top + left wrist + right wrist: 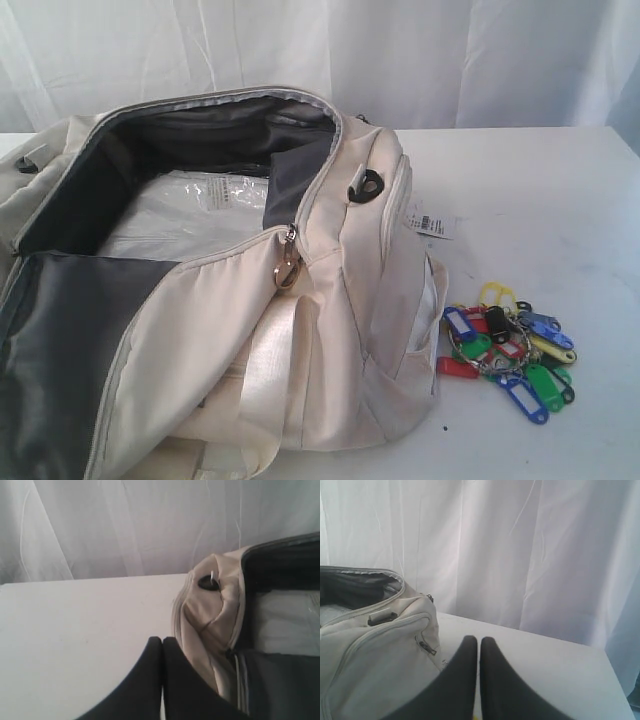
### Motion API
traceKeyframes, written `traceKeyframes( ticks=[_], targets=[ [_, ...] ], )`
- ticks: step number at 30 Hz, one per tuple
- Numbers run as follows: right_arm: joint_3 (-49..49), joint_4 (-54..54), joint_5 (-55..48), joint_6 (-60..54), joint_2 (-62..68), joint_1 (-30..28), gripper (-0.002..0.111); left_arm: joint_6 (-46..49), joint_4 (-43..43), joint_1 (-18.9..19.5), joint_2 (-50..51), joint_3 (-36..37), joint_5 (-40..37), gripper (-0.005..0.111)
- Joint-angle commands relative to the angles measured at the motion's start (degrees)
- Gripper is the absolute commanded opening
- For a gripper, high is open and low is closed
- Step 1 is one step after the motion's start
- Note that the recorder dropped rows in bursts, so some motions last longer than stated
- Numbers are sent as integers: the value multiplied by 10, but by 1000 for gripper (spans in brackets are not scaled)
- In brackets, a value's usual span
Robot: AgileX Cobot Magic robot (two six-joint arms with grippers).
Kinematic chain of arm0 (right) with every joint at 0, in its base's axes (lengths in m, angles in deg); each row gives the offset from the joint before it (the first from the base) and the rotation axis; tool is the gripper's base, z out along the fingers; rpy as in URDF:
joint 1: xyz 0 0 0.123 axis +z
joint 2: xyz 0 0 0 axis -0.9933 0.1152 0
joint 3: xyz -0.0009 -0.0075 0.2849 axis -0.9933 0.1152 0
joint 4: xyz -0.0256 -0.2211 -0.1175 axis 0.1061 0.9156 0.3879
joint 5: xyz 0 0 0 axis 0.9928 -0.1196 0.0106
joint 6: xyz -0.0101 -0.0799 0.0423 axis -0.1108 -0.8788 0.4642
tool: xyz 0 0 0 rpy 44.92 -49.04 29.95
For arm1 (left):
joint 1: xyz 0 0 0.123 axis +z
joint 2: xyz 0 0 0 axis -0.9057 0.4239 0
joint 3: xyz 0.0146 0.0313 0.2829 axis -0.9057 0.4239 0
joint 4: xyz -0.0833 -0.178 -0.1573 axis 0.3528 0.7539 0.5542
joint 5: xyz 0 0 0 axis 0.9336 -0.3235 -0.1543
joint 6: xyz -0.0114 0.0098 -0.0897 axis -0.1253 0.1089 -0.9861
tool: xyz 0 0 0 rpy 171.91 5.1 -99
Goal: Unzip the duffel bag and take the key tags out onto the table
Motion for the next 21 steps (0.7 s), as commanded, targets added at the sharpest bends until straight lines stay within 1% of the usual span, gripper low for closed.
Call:
traceKeyframes(
  ticks=[1, 4, 21],
  targets=[
    [2, 11, -3, -5, -3, -1, 3, 1, 23, -1, -5, 28, -5, 1],
    [2, 11, -9, -5, -3, -1, 3, 1, 50, -1, -5, 30, -3, 1],
    [2, 7, -9, -2, -3, -1, 3, 2, 49, -1, -5, 30, -2, 1]
  ],
)
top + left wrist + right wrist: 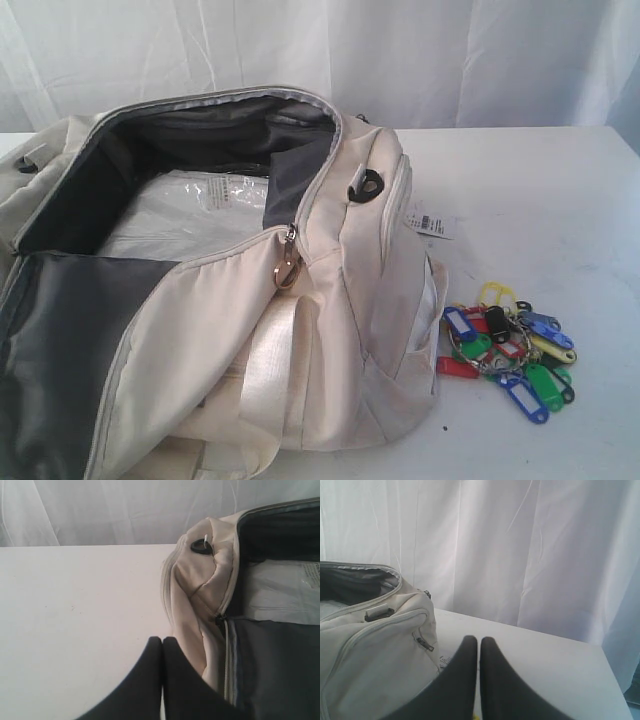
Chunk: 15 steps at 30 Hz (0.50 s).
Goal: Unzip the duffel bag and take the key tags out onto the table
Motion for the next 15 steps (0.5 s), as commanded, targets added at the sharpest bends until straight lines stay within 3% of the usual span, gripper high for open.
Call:
traceKeyframes(
  ticks=[1, 9, 12, 15],
  targets=[
    [2, 1, -1, -2, -3, -1, 3, 1, -2, -1, -3, 2, -1, 1],
    [2, 1, -1, -2, -3, -1, 3, 1, -1, -1, -3, 2, -3, 1],
    [2, 1, -1, -2, -3, -1, 3, 2, 61, -1, -3, 3, -8, 1],
    [2, 1, -1, -2, -3, -1, 3, 42, 147, -1, -3, 3, -66, 1]
  ],
)
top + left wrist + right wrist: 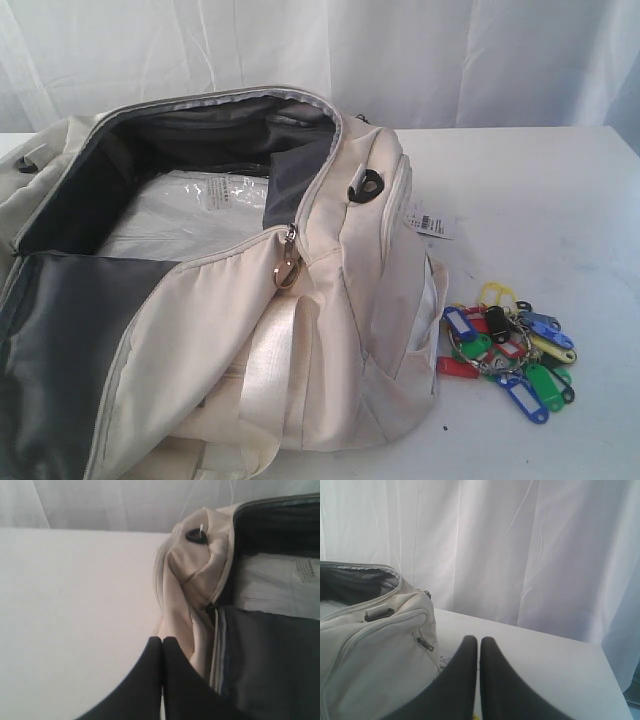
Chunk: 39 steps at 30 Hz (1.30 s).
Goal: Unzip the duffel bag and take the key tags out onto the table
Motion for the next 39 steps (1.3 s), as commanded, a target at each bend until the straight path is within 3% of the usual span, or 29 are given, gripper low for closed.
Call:
traceKeyframes(
  ticks=[1, 3, 5, 7, 12, 15, 19, 31, 34, 39],
  targets=[
    [2, 1, -1, -2, -3, -1, 3, 69, 129, -1, -3, 3, -81, 1],
    [2, 1, -1, -2, -3, -1, 3, 156, 165, -1, -3, 6, -119, 1],
    [2, 1, -1, -2, -3, -1, 3, 253, 208, -1, -3, 12, -103, 1],
    [2, 1, -1, -2, -3, -1, 3, 345, 266, -1, -3, 21, -51, 1],
    [2, 1, -1, -2, -3, -1, 3, 634, 519, -1, -3, 55, 102, 1],
    [2, 1, -1, -2, -3, -1, 3, 723, 610, -1, -3, 97, 181, 1],
    [2, 1, -1, -2, -3, -1, 3, 726, 638, -1, -3, 144, 288, 1],
    [2, 1, -1, -2, -3, -1, 3, 743, 625, -1, -8, 144, 140, 1],
    [2, 1, -1, -2, -3, -1, 3, 743, 616, 1, -16, 144, 135, 1],
    [2, 1, -1, -2, -3, -1, 3, 743, 616, 94, -47, 144, 123, 1]
  ],
)
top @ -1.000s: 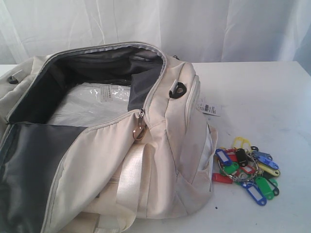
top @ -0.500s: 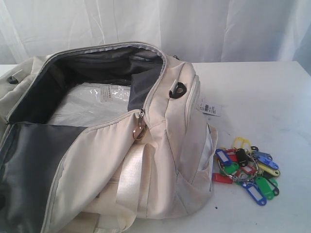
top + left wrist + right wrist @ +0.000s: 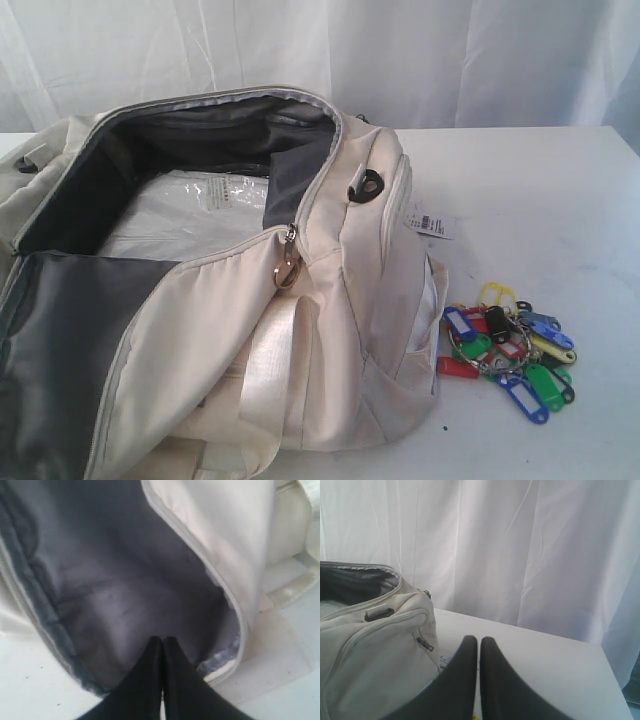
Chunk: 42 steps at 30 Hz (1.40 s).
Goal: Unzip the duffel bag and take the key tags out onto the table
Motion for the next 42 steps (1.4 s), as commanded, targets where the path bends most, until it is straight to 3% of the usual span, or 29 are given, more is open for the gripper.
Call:
traceKeyframes(
  ticks=[1, 9, 12, 17, 38, 42],
  targets=[
    [2, 1, -1, -2, -3, -1, 3, 1, -1, 93, -31, 3, -12, 1],
    [2, 1, -1, -2, -3, -1, 3, 1, -1, 268, -97, 3, -16, 1],
    [2, 1, -1, -2, -3, -1, 3, 1, -1, 316, -106, 3, -16, 1],
    [2, 2, 0, -2, -3, -1, 3, 1, -1, 362, -106, 3, -14, 1],
    [2, 3, 2, -2, -3, -3, 3, 1, -1, 373, -106, 3, -14, 1],
    [2, -30, -7, 6, -3, -86, 3, 1, -1, 373, -106, 3, -14, 1]
  ],
)
